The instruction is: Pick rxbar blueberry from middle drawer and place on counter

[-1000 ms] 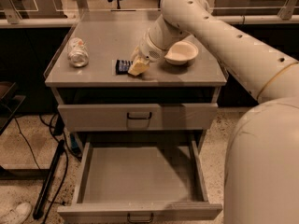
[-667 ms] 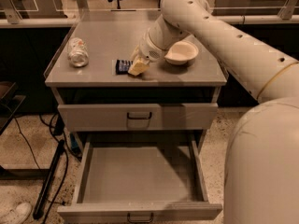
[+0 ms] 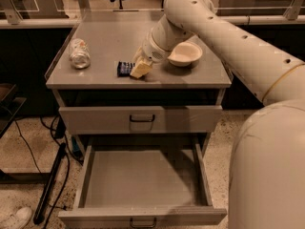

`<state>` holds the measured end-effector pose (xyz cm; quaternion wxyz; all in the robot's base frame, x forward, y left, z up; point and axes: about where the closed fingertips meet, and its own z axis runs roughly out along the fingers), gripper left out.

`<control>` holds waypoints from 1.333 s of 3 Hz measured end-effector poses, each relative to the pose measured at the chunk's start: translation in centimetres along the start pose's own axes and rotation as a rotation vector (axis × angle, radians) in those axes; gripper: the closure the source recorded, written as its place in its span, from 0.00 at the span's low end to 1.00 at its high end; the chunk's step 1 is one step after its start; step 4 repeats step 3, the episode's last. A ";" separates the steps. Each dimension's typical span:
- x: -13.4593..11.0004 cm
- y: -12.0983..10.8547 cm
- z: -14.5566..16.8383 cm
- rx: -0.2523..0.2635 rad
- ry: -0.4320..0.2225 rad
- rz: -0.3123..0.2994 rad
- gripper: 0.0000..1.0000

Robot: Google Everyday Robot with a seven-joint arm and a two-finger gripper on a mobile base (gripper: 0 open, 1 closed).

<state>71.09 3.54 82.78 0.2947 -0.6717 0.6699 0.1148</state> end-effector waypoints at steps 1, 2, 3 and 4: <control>0.0 0.0 0.0 0.000 0.000 0.000 0.11; 0.0 0.0 0.0 0.000 0.000 0.000 0.00; 0.0 0.0 0.0 0.000 0.000 0.000 0.00; 0.0 0.0 0.0 0.000 0.000 0.000 0.00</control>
Offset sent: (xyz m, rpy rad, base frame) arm 0.0000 0.0000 0.0000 0.0000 0.0000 0.0000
